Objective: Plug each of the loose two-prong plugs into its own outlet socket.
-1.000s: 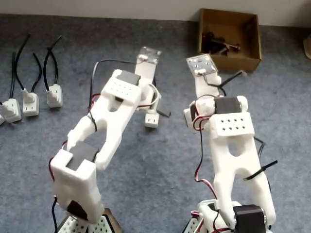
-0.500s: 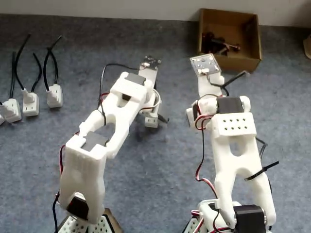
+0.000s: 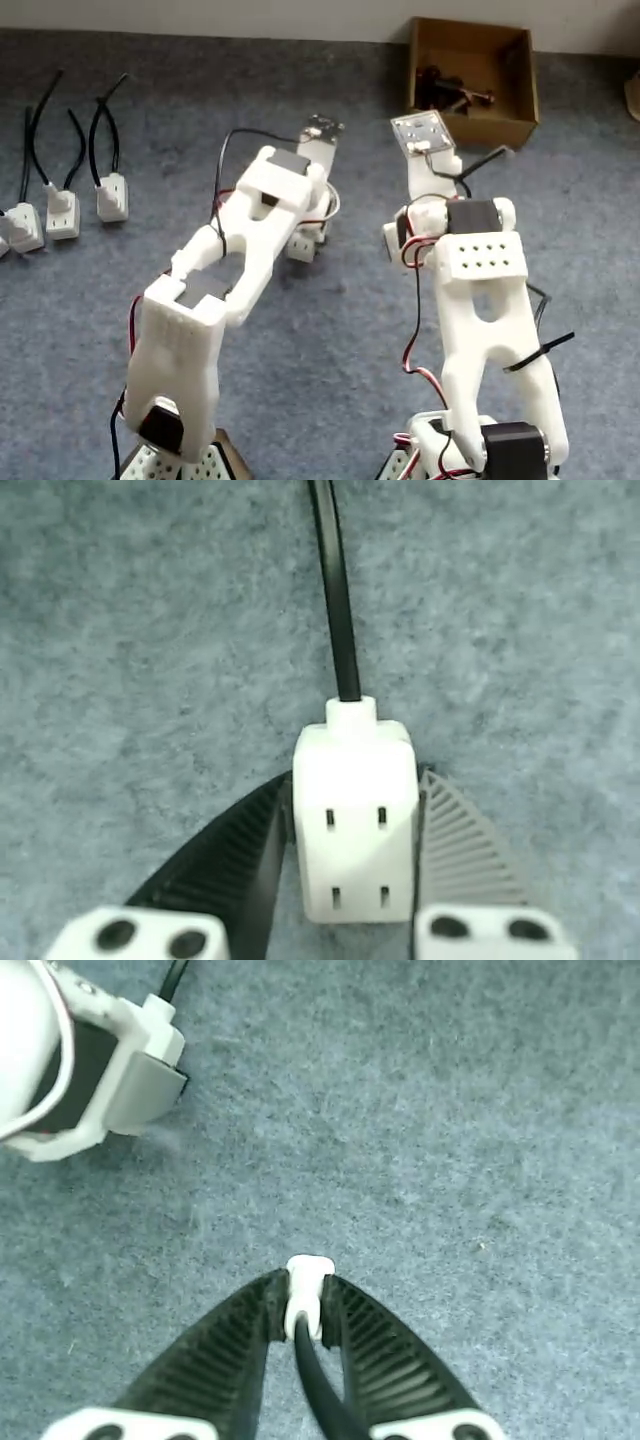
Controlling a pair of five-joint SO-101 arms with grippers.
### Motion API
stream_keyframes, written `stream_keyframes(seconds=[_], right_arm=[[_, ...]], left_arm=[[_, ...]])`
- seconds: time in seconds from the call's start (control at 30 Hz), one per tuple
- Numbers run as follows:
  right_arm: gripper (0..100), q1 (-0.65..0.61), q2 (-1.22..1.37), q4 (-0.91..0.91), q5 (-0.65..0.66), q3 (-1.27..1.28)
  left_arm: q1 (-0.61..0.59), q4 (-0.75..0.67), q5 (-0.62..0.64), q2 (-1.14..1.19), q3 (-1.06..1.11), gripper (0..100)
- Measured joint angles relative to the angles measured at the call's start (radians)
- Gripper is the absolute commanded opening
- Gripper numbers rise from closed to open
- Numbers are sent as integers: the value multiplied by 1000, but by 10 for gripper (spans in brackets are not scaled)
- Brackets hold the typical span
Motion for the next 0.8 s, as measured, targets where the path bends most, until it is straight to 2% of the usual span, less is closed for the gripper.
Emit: stream_keyframes(seconds=[0.4, 0.53, 0.8], right_arm=[[6, 0, 0, 0, 0, 0], [6, 0, 0, 0, 0, 0], [6, 0, 0, 0, 0, 0]], left_arm=[[15, 301, -249, 3, -135, 6], [35, 319, -262, 3, -140, 6], [161, 321, -262, 3, -140, 6]])
